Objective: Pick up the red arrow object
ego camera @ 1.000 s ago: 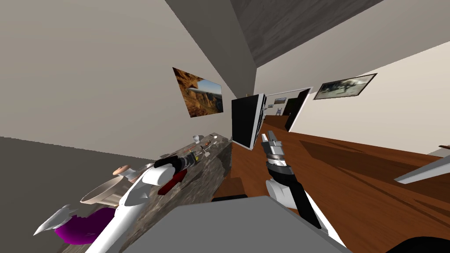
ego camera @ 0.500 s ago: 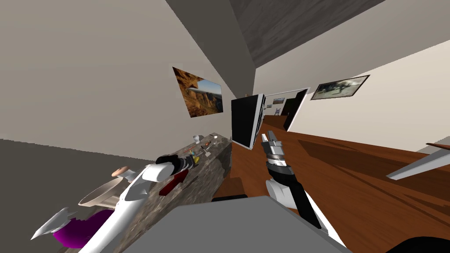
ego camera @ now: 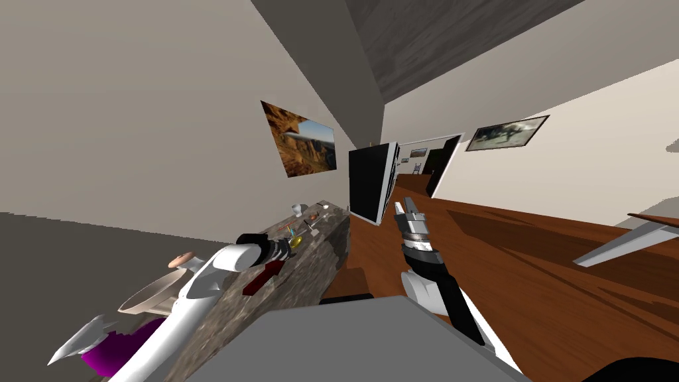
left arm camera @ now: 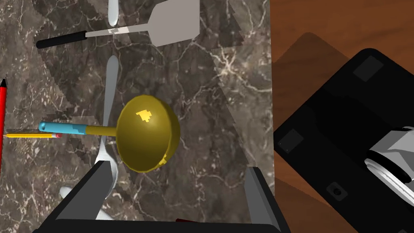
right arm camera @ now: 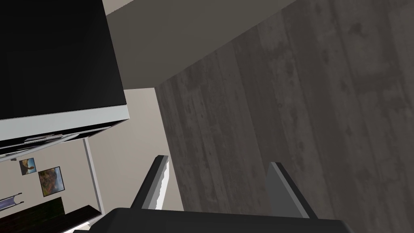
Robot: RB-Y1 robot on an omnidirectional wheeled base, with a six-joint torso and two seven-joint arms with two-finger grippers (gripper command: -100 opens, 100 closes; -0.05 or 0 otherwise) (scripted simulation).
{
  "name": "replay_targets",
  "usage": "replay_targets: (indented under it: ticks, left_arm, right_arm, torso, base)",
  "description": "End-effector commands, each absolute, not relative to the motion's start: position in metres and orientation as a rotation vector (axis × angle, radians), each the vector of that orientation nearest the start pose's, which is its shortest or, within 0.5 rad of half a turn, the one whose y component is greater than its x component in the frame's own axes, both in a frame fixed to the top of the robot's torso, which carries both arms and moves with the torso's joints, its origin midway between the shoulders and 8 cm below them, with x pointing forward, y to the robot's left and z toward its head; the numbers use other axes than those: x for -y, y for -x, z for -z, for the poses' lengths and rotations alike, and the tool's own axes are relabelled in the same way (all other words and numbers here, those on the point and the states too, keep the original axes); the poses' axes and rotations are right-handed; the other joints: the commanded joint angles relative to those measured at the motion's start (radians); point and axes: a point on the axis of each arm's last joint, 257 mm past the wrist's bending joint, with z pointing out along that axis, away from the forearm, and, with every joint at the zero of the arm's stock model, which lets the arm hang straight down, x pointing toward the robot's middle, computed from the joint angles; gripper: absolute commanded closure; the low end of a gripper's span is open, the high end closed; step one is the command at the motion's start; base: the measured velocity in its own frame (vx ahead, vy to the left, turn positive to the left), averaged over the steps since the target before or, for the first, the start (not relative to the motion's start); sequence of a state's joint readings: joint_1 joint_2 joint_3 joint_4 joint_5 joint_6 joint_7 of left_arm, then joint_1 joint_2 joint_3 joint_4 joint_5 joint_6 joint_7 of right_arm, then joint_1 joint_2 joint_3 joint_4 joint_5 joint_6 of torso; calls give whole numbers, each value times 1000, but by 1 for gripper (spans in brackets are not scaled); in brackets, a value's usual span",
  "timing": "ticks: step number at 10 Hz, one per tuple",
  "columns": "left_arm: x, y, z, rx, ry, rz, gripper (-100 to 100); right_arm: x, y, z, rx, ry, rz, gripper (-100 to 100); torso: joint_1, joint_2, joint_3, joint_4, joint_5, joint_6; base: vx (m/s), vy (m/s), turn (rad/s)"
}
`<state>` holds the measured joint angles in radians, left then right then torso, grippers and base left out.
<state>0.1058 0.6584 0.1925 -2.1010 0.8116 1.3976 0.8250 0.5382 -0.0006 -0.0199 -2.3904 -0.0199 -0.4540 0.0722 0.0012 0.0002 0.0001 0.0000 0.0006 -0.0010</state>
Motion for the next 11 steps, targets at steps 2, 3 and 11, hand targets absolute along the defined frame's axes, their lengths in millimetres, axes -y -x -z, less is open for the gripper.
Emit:
replay_targets:
  ticks: [2,3,11]
  left_arm:
    - [-344,-374,269,-1272,2669,785,-100]
    - [-351,-370,270,-1251,2705,738,-100]
    - [-378,-330,281,-1187,2855,433,-100]
  right_arm:
    - [287,-325,-53,-597,-614,-1222,0]
    - [287,-325,-53,-597,-614,-1222,0]
    - [287,-325,-53,-597,-614,-1222,0]
  torso:
    - [1,0,0,0,0,0]
    - [1,0,0,0,0,0]
    - [0,1,1,0,0,0]
  base:
    - [-13,39,-23]
    - [-19,46,-20]
    - [-18,32,-13]
